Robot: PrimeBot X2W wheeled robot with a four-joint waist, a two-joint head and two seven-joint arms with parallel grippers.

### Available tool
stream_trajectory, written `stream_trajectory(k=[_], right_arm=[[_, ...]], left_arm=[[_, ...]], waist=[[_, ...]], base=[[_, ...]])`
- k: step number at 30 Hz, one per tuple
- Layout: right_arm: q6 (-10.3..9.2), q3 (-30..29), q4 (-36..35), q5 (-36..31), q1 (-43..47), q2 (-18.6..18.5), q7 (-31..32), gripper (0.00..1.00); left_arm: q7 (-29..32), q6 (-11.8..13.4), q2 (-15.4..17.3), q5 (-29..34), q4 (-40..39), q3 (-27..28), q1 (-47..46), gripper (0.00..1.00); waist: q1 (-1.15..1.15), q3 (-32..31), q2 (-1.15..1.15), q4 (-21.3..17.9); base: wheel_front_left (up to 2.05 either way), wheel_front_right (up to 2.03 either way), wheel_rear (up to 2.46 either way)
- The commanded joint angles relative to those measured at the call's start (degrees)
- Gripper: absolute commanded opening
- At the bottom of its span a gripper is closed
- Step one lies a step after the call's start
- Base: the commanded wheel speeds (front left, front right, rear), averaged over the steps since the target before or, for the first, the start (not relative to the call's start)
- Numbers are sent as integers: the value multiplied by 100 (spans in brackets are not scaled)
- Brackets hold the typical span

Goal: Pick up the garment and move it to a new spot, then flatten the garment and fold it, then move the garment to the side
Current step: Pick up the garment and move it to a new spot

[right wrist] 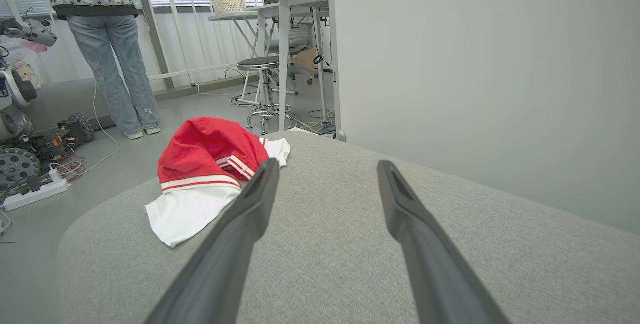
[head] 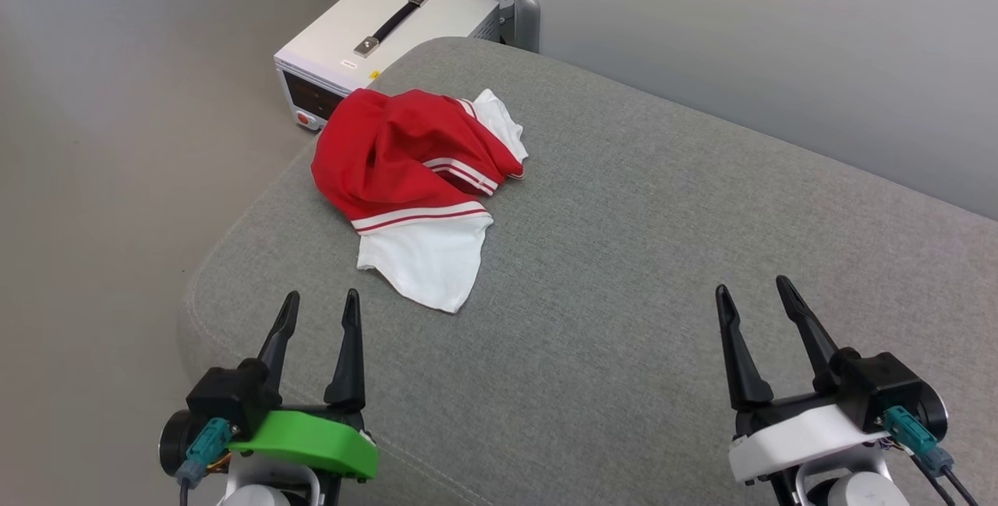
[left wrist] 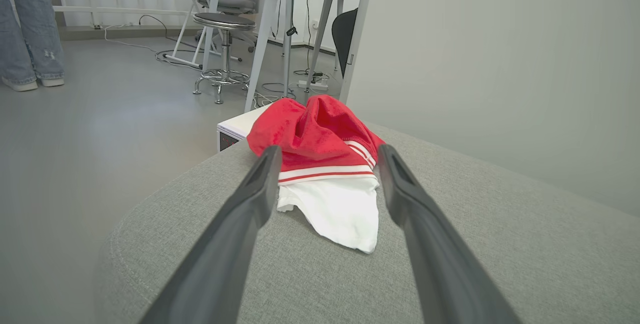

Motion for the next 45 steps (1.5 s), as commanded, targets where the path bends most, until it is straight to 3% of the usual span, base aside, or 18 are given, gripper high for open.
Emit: stream_trajectory(k=[1,8,18,22,25,28,33,38,45], right_arm=[[-9,21,20,46,2,-14,-36,100],[-9,25,28,18,2,-14,-36,100],[-9,0,-141,-338,-219,-14,-36,100],[-9,5,-319,-483,-340,-70,-36,100],[-9,14,-465,-539,-449,-167,-36,100],[-9,46,-606,-558,-589,-251,-36,100],[-9,36,-808,-577,-874,-280,-36,100],[-9,75,-892,-517,-992,-289,-36,100],[-9,160,-927,-549,-1142,-363,-36,100]], left_arm=[[-33,-2,-28,37,-42,31,120,100],[-33,17,-28,-21,-122,134,118,100],[-33,-94,0,-31,193,363,-485,100],[-33,-140,216,-91,673,397,-1102,100],[75,-156,607,-228,1258,178,-1710,100],[457,-159,921,-847,1627,102,-2362,100],[1814,-160,1722,-1817,2094,-206,-3239,100],[3060,-161,2608,-2071,2469,-592,-3897,100],[4522,-161,3014,-2794,2863,-806,-4331,100]], waist=[[0,-4,0,-2],[0,66,0,-80],[0,743,0,-497],[0,1128,0,-713],[0,1433,0,-885],[0,1740,0,-1084],[0,2262,0,-1433],[0,2653,0,-1690],[0,2982,0,-1946]], base=[[0,0,0],[0,0,0],[0,0,0],[0,0,0],[0,0,0],[0,0,0],[0,0,0],[0,0,0],[0,0,0]])
